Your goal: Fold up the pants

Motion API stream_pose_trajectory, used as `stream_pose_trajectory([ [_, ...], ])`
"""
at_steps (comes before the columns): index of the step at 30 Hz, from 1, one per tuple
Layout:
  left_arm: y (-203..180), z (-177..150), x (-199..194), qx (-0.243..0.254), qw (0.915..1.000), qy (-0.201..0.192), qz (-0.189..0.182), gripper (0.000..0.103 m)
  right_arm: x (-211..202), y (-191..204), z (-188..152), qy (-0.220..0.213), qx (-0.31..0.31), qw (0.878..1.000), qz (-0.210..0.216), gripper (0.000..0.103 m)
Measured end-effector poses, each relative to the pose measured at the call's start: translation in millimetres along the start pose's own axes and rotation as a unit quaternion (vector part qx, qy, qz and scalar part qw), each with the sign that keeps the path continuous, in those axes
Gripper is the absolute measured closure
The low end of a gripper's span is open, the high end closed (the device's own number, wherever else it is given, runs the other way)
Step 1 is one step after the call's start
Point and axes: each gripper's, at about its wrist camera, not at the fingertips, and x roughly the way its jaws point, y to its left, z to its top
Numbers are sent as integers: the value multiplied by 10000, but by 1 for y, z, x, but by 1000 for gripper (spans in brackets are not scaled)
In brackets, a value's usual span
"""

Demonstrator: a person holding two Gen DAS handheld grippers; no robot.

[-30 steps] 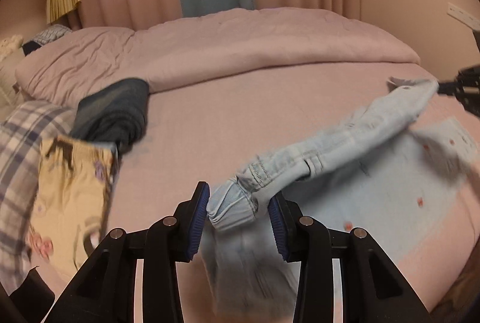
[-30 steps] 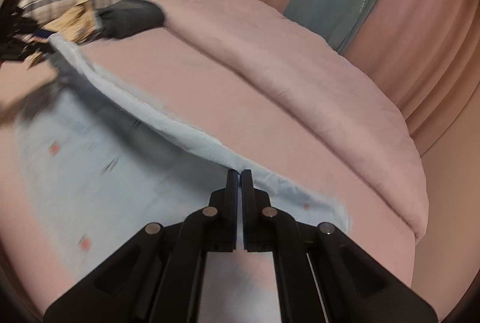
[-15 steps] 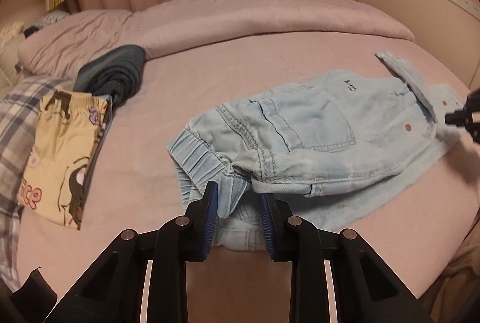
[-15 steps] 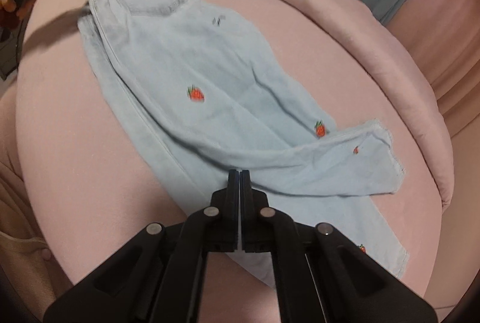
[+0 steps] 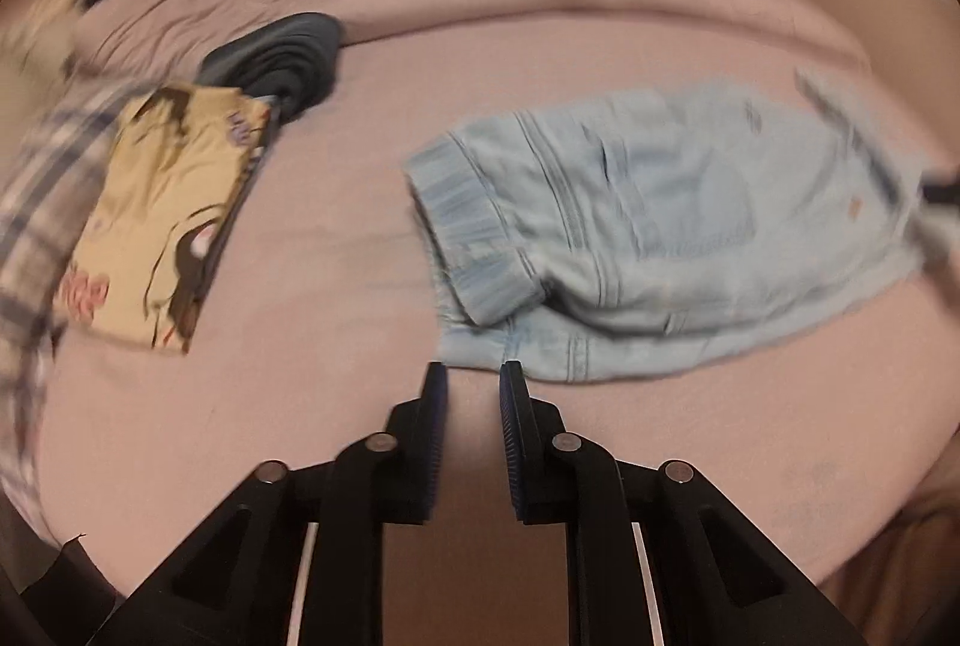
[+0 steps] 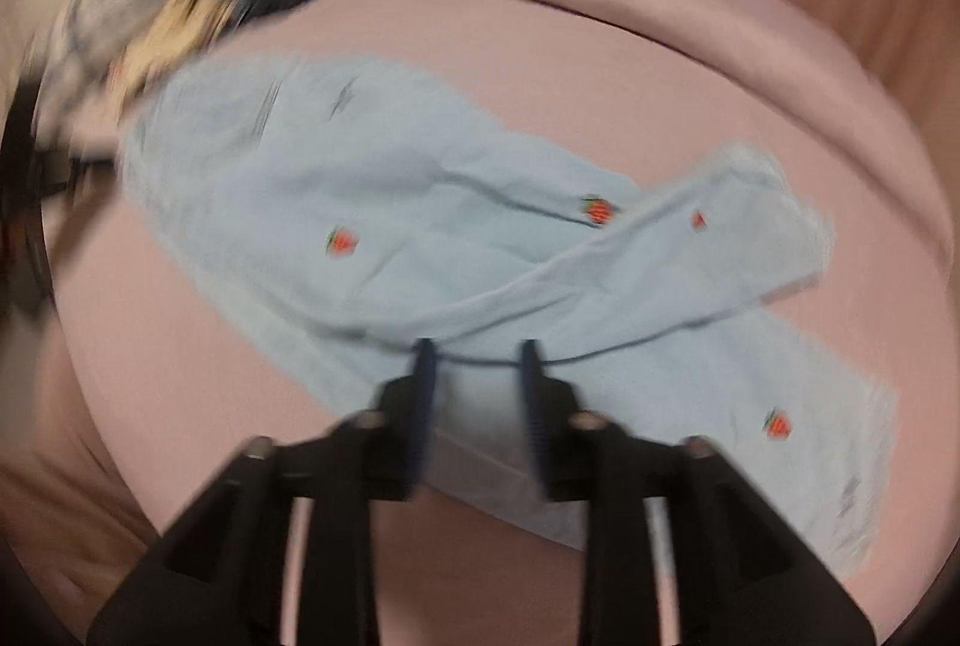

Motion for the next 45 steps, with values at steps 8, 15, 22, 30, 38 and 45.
stream_pose_trajectory([
  [8,-75,27,-27,784,9895,-561,-1078,55,21,6,24,334,973,9946,-113,66],
  [15,-205,41,16,2099,9570,-369,-1967,49,40,18,38,461,1460,9852,-767,64],
  [22,-279,39,56,2749,9387,-20,-2081,52,65,12,19,827,1699,9779,-898,94],
  [30,-274,52,58,2440,9465,-163,-2106,90,31,-14,9,162,2731,9619,39,99],
  [38,-283,19,49,3376,9187,-23,-2052,95,22,-5,-14,240,2721,9618,201,96],
  [45,-278,26,45,3241,9220,217,-2108,86,10,-19,-11,318,2551,9659,313,63],
])
